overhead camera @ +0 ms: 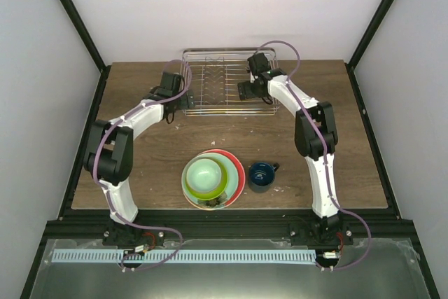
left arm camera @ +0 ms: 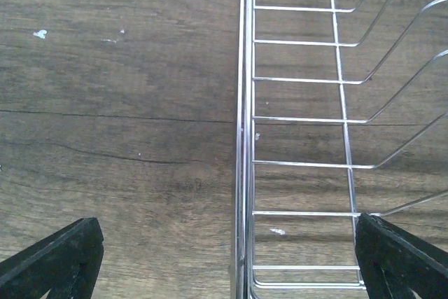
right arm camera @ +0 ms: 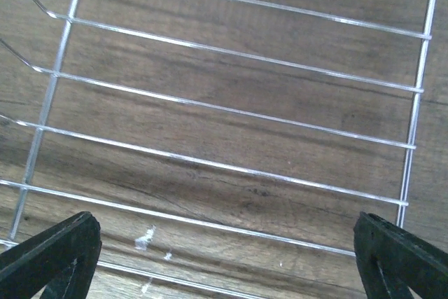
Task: Load the mixed dishes into the dish rack
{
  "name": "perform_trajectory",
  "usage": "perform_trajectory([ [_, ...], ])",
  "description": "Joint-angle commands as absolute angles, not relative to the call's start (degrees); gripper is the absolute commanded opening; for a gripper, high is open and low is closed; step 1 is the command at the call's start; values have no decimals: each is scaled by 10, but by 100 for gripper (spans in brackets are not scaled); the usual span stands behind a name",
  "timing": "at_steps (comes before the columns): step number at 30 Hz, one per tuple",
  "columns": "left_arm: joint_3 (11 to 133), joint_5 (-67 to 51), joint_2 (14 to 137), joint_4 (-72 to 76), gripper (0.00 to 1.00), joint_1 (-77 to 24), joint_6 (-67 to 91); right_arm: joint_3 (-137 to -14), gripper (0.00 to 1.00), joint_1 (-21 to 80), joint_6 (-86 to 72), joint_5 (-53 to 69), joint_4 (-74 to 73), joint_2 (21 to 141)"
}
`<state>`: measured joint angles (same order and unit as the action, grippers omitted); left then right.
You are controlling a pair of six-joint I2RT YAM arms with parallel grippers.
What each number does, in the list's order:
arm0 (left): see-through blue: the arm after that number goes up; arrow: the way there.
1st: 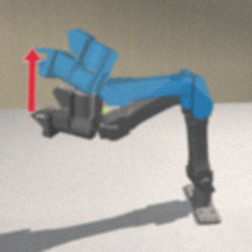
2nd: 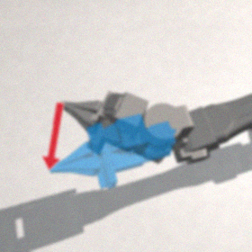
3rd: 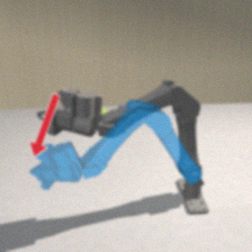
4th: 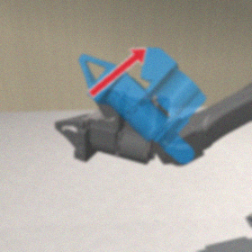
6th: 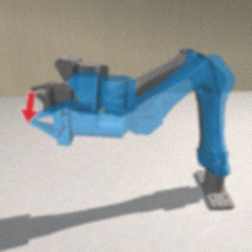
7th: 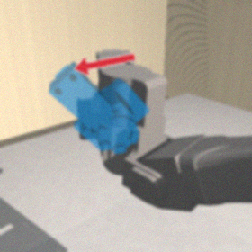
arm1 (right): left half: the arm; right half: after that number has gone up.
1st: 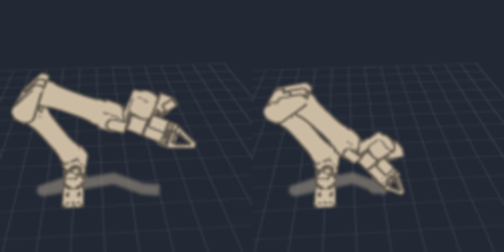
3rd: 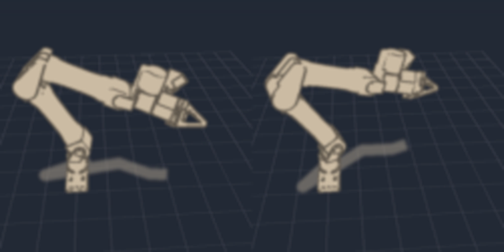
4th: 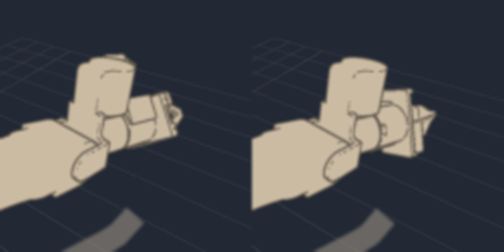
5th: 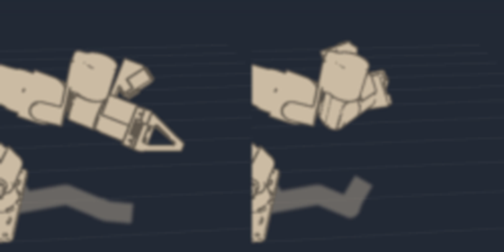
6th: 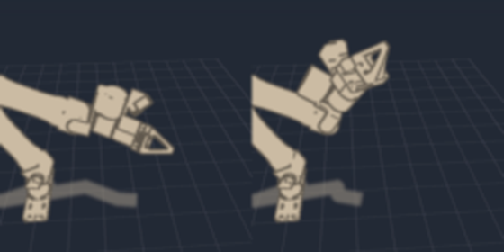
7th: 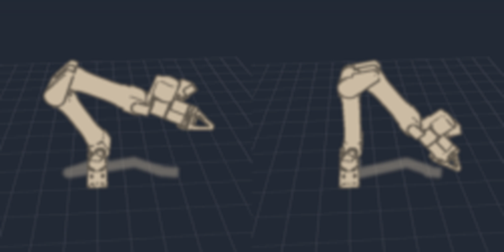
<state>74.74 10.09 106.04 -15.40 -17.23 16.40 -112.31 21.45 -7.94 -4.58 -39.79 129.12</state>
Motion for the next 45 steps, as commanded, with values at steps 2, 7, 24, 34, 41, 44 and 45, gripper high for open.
perform_trajectory([
  [2,739,107,1069,-159,100,-170,162,-1097,100,209,-77,-54,-396,1281],
  [7,721,108,1064,-153,100,-171,157,-1080,100,209,-75,-62,-404,1274],
  [24,646,99,1034,-133,100,-178,168,-991,100,209,-83,-72,-384,1222],
  [34,595,107,982,-127,100,-193,182,-914,100,209,-92,-72,-358,1182],
  [41,563,118,944,-132,100,-204,193,-873,100,209,-103,-77,-353,1159],
  [44,545,123,922,-129,100,-213,197,-835,100,210,-108,-84,-341,1135],
  [45,540,127,915,-128,100,-217,199,-822,100,210,-110,-85,-336,1127],
])
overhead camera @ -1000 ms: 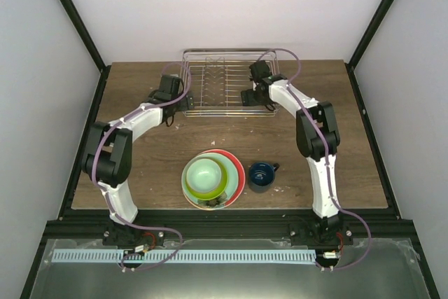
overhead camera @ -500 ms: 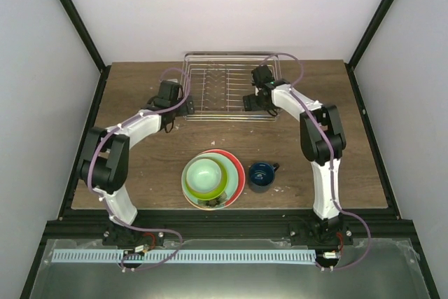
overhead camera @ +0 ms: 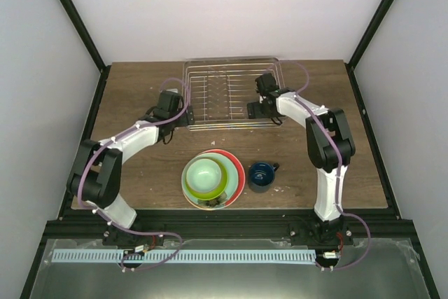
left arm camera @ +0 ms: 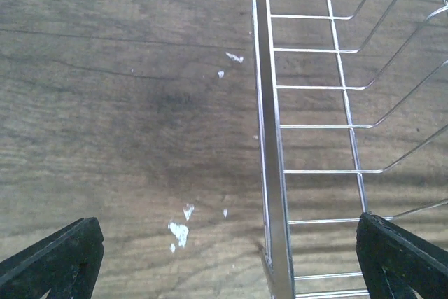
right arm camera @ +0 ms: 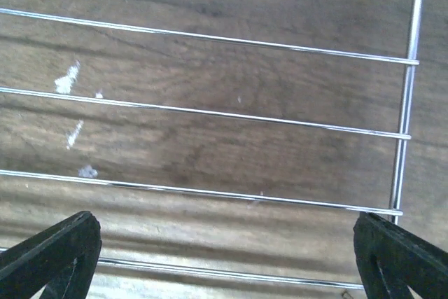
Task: Load the mixed dishes into the dish rack
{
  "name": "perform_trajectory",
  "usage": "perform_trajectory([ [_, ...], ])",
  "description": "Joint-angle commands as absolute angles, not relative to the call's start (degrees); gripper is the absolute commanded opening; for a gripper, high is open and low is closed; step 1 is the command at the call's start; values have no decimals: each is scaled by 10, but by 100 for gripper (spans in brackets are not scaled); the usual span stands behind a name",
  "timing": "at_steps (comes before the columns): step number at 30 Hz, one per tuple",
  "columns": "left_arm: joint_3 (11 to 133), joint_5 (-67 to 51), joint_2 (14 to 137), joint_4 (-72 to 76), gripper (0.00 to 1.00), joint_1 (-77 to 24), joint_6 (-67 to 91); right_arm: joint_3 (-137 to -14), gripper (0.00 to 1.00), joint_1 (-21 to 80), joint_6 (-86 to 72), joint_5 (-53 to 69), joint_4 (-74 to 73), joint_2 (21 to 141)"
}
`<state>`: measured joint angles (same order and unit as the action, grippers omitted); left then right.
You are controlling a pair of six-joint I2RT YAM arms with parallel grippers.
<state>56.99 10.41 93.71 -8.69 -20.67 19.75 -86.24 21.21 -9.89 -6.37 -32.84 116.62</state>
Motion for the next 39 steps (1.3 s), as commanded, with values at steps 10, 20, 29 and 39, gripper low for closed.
perform_trajectory([
  [10,506,139,890,-127,100,-237,219,-759,100,222,-126,-87,-315,1090],
  [20,481,137,874,-117,100,-244,234,-756,100,233,-130,-97,-311,1081],
  [29,530,148,843,-159,100,-243,220,-886,100,232,-98,-117,-335,1115],
  [39,605,174,808,-206,100,-239,179,-984,100,231,-81,-134,-360,1103],
])
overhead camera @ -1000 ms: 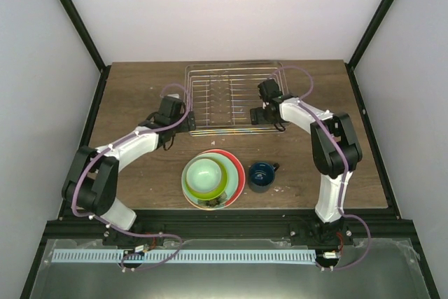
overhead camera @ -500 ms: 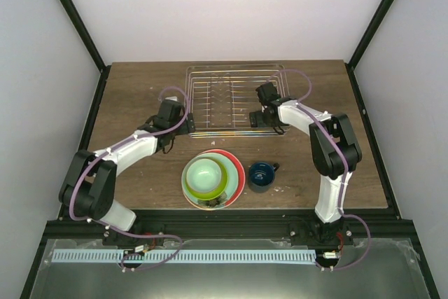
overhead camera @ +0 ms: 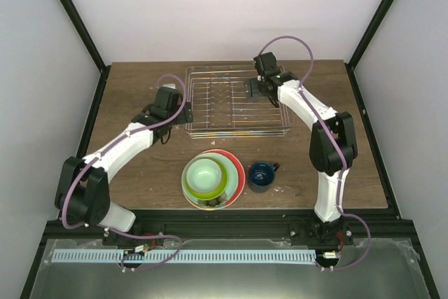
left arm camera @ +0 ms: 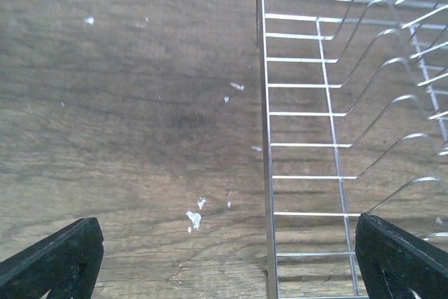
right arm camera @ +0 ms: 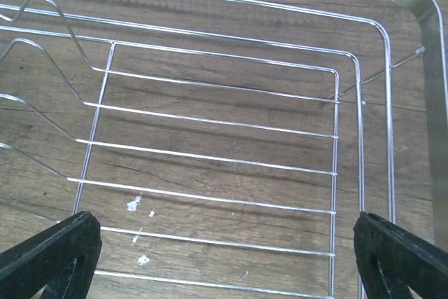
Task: Load the mixed dishes into the dish rack
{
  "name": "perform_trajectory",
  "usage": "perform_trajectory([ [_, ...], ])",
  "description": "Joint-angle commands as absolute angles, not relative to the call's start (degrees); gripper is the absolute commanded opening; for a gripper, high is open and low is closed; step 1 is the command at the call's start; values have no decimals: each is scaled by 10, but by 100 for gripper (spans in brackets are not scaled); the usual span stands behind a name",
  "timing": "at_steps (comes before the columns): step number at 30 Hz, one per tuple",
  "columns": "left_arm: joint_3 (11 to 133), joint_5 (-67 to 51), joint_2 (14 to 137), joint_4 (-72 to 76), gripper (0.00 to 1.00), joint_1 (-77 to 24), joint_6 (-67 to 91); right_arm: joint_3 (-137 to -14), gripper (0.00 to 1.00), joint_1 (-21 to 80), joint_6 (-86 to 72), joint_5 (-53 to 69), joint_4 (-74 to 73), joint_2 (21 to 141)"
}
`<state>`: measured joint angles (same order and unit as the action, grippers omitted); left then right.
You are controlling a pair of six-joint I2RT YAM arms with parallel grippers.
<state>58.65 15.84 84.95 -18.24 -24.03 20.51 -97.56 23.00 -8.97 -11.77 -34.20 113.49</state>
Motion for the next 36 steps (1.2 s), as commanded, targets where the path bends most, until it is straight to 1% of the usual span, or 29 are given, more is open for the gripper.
perform_trajectory([
  [1,601,171,793,-206,100,-240,176,-974,100,231,-82,-136,-357,1086],
  [7,522,140,678,-228,100,-249,200,-847,100,235,-98,-167,-336,961],
  [10,443,132,598,-233,100,-256,233,-791,100,237,-112,-210,-333,900],
  [13,391,106,506,-238,100,-258,257,-752,100,237,-126,-238,-332,842],
  [17,360,53,440,-263,100,-261,276,-723,100,237,-148,-235,-356,809],
  [20,332,31,420,-270,100,-275,295,-684,100,237,-167,-211,-358,792],
  [25,283,41,422,-249,100,-335,331,-623,100,237,-185,-171,-335,763],
  [29,269,57,446,-234,100,-398,358,-612,100,238,-186,-168,-342,756],
  [36,278,98,489,-231,100,-494,395,-599,100,237,-186,-171,-340,742],
])
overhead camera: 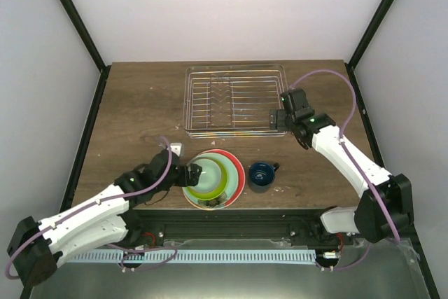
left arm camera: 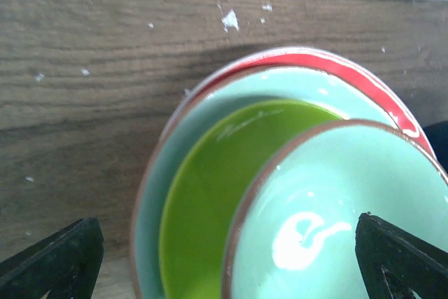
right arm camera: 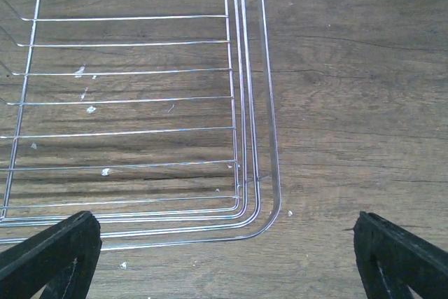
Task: Load the mixed dishes into the dish rack
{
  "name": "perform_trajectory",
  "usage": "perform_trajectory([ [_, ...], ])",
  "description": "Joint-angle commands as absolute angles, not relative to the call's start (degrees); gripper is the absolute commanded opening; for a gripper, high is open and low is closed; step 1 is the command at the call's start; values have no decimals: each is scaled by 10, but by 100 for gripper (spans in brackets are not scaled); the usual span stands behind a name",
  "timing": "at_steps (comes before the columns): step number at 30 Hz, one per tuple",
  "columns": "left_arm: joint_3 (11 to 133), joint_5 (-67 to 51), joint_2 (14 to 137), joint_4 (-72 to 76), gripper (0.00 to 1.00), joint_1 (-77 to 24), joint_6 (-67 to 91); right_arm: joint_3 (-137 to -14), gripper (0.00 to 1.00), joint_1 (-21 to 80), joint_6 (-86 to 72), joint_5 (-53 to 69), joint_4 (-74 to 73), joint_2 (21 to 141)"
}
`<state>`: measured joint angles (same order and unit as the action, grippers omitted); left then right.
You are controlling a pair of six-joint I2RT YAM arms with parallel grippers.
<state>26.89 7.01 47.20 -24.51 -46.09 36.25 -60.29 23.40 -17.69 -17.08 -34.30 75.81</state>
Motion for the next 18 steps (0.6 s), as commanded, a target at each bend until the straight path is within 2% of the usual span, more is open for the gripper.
perform_trajectory([
  [1,278,104,496,-231,100,-503,399,-598,100,238,-186,-171,-340,741],
  [6,274,130,525,-233,100,-542,426,-589,100,237,-185,-172,-336,737],
  [14,283,155,503,-263,99,-545,429,-580,100,238,-183,-169,-334,735],
  [18,281,159,498,-272,90,-545,431,-578,100,238,-183,-166,-333,737],
])
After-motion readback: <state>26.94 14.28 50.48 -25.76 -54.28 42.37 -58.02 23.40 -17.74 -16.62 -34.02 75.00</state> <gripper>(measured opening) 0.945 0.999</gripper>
